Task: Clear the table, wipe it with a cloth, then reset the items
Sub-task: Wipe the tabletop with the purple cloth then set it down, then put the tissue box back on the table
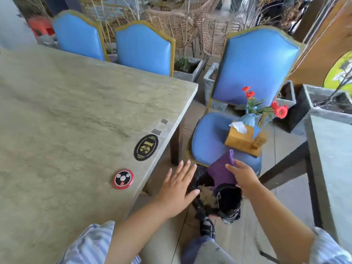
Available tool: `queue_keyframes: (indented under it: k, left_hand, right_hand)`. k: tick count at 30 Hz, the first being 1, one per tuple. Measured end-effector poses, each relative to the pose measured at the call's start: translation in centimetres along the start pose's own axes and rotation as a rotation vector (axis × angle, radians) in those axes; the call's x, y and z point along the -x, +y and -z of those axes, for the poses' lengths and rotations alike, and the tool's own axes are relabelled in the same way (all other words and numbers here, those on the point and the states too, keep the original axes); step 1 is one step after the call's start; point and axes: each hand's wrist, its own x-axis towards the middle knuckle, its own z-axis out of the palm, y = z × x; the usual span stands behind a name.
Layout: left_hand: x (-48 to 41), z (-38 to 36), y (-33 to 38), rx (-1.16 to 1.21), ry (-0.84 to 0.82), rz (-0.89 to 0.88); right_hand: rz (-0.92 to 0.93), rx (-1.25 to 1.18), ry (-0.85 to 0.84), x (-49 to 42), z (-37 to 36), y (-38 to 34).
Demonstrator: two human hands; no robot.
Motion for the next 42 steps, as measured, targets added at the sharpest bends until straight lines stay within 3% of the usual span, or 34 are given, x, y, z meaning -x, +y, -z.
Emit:
queue_keyframes:
  k: [3, 7, 11, 16, 22, 27, 32, 34, 38, 42]
  left_hand:
    - [-7.5, -0.4, 0.7, 0.033, -0.09, 0.057]
    - [-15.4, -1.4, 0.7, 0.1, -0.084, 0.191]
    - [-19.7, -3.2, -0.4, 0.151, -0.074, 0.308]
    - [-23.4, -6.5, -3.0, 0.186, -0.128, 0.397]
    - [-26.2, -9.9, -4.0, 0.144, -0.331, 0.409]
    - [-28.8, -10.4, -3.1, 0.182, -0.434, 0.358]
    - [-34.3, -10.3, -0.8, 0.599, -0.361, 0.36]
    - [-37.4, -10.3, 0.1, 0.743, -0.315, 0.439]
    - [-42.9, -10.4, 1.7, 0.959, -0.326, 0.505]
    - [-46.0, -11.4, 2.0, 0.926, -0.376, 0.519]
  right_hand:
    - [-0.024, -0.038, 0.002, -5.8, 1.4, -1.3]
    - [-0.056, -0.044, -0.099, -13.5, 0.6, -3.1]
    - [-0.065, -0.068, -0.204, -20.5, -2.2, -4.3]
    - [-0.146, -0.258, -0.214, -27.7, -5.0, -2.5]
    - [-0.329, -0.158, 0.111, -31.2, -3.8, 4.8]
    - [-0.448, -0.422, 0.319, -29.6, 0.9, 6.6]
    - [-0.349, -0.506, 0.799, -28.3, 8.6, 4.7]
    - [-0.254, -0.481, 0.853, -28.7, 11.0, 3.3]
    - [-0.22, -0.319, 0.615, -30.8, 13.9, 1.4]
    - [-0.25, -0.286, 0.315, -31.7, 14.8, 0.6]
